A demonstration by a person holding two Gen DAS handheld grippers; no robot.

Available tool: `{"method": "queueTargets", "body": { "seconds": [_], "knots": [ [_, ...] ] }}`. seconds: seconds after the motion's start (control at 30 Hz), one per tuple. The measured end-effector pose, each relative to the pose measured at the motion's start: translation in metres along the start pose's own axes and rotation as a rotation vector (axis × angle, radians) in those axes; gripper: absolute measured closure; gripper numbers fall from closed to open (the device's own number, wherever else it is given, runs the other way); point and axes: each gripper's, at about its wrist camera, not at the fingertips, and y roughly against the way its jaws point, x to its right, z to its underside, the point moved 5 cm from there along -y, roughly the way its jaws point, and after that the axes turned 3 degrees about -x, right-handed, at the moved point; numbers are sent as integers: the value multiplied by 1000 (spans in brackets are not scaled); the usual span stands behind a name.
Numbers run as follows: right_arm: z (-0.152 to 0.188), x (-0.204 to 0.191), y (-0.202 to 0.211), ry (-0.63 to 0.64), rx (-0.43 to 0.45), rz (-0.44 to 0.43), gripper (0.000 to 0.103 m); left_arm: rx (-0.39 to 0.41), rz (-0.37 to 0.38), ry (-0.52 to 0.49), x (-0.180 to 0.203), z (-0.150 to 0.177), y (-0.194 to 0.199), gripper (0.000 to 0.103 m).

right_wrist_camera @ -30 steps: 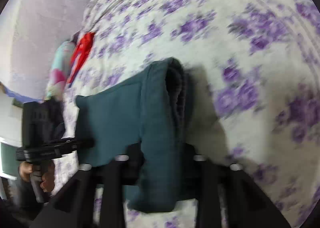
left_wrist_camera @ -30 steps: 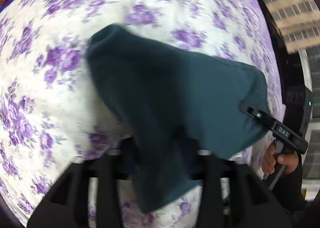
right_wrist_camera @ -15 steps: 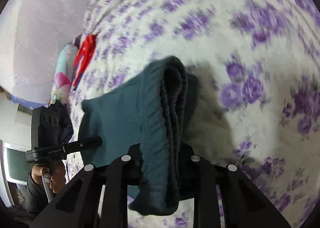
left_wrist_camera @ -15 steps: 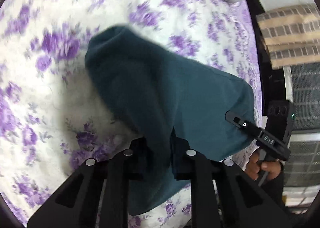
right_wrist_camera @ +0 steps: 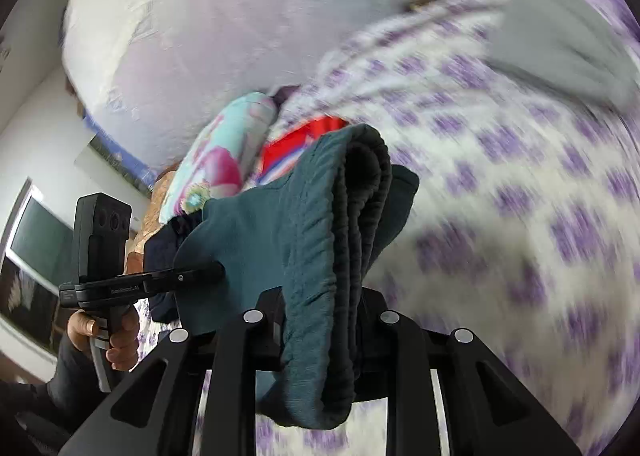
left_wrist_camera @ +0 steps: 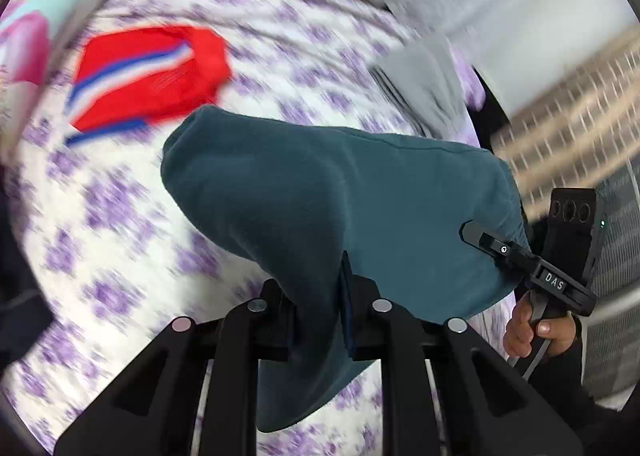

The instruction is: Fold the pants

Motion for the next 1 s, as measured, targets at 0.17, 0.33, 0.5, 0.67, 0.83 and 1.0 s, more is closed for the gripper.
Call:
{"method": "queueTargets", "body": {
  "seconds": [0.17,0.33,0.5,0.67,0.83,1.0],
  "knots": [
    [-35,-10,-61,28,-34,-8,80,26,-77,48,-55,-26,-3,87],
    [-23,16,-139,27,-145,94,67,-60,-209,111,-117,-19,-60,83],
    [-8,67,-152,-25,-182,294,42,-82,-201,249,-159,1,-69,70],
    [-34,26,-127,126,-80,266,68,59,-301,185,-156,-14,-22,72],
    [-55,-8,-154,180,-104,200,92,-26,-402,154,-160,-24,-65,70],
    [-39,40,-188,116,-234,235,103,-35,-396,224,-178,-23,-67,57]
  ]
}}
